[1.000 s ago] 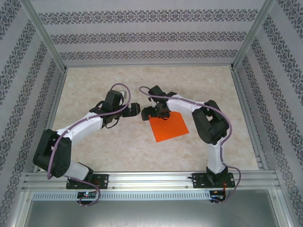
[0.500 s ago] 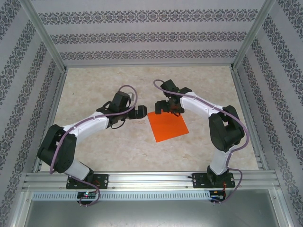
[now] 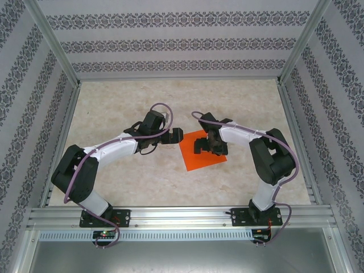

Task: Fold a paper plane with a square sheet of paper (pick it up from the middle)
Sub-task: Move the square sheet of paper to the center of the table, then fold the square sheet of paper in half at the center of the table.

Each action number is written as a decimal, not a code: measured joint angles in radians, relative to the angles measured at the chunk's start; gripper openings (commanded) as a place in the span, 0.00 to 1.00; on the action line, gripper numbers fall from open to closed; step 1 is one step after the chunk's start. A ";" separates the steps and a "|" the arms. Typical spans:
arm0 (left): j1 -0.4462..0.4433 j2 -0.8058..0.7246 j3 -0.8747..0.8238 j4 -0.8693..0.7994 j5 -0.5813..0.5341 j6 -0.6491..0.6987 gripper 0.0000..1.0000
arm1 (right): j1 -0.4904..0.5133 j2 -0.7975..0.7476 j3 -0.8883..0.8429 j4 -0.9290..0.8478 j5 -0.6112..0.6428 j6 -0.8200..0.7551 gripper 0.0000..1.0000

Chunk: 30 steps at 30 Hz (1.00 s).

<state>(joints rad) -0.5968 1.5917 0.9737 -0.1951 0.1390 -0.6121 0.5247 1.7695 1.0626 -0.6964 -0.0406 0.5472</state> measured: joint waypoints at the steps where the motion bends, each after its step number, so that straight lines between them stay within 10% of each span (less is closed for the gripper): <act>1: 0.000 0.000 0.000 0.000 -0.006 -0.004 1.00 | 0.005 -0.018 -0.017 0.019 -0.007 0.026 0.97; 12: 0.000 0.000 0.000 -0.001 -0.055 -0.022 1.00 | 0.091 -0.084 -0.050 0.031 -0.001 0.168 0.97; 30: 0.000 -0.050 -0.049 0.000 -0.140 -0.033 1.00 | 0.082 0.164 0.295 -0.179 0.100 -0.124 0.97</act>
<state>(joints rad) -0.5968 1.5421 0.9245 -0.1951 -0.0006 -0.6453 0.6064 1.9339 1.3575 -0.8749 0.0597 0.4232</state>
